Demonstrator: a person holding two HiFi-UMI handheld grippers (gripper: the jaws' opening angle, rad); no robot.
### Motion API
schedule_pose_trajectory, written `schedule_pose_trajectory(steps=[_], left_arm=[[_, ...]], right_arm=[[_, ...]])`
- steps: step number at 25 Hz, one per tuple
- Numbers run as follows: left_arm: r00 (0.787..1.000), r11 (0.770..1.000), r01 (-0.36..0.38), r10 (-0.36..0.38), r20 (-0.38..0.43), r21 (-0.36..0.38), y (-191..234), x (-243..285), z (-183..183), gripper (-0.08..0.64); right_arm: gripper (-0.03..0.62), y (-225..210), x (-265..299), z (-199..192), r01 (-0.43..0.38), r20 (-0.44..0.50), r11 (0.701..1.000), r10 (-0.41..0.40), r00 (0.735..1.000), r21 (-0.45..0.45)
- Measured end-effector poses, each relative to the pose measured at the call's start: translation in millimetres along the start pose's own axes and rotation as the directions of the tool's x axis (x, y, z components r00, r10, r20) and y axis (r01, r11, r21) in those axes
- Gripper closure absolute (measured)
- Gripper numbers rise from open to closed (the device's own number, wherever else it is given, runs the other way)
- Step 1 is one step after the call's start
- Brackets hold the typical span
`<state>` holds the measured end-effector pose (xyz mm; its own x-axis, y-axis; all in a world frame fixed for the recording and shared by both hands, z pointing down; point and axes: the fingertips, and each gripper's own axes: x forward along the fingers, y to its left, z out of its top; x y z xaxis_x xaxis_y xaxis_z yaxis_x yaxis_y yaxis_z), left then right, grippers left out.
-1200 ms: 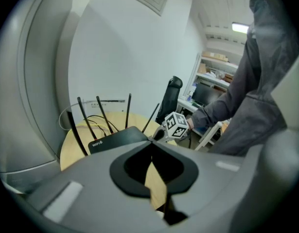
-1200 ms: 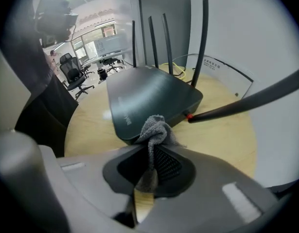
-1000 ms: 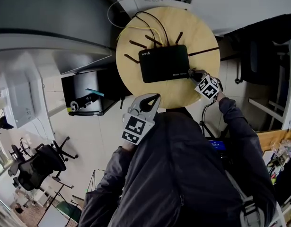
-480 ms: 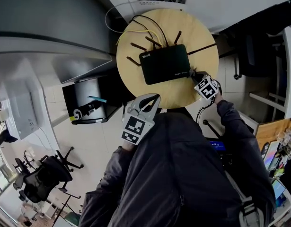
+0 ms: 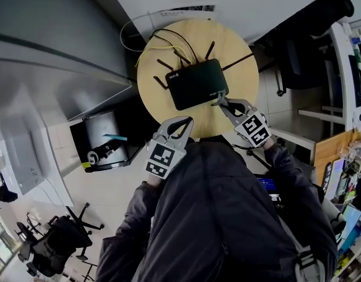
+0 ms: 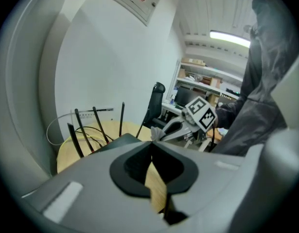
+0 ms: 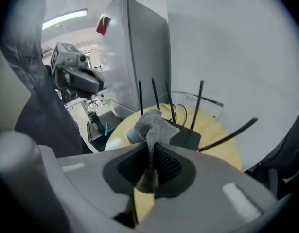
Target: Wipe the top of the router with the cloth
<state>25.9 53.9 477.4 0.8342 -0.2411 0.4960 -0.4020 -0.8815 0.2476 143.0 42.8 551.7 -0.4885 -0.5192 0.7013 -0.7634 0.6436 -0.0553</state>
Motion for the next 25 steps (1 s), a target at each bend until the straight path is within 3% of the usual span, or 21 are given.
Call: schedule_pose_trajectory(steps=[8,25], left_arm=[[0.998,0.999,0.048,-0.049,0.027,0.026,2,-13,-5,0.56],[0.994,0.994,0.099,-0.101,0.037,0.047,2,-25,-15,0.56]], right_arm=[[0.565,52,-26,72,0.013,0.123,0.999,-0.006,0.992,-0.053],[0.565,79,-31,90,0.042,0.136,0.997,-0.033,0.99,-0.064]])
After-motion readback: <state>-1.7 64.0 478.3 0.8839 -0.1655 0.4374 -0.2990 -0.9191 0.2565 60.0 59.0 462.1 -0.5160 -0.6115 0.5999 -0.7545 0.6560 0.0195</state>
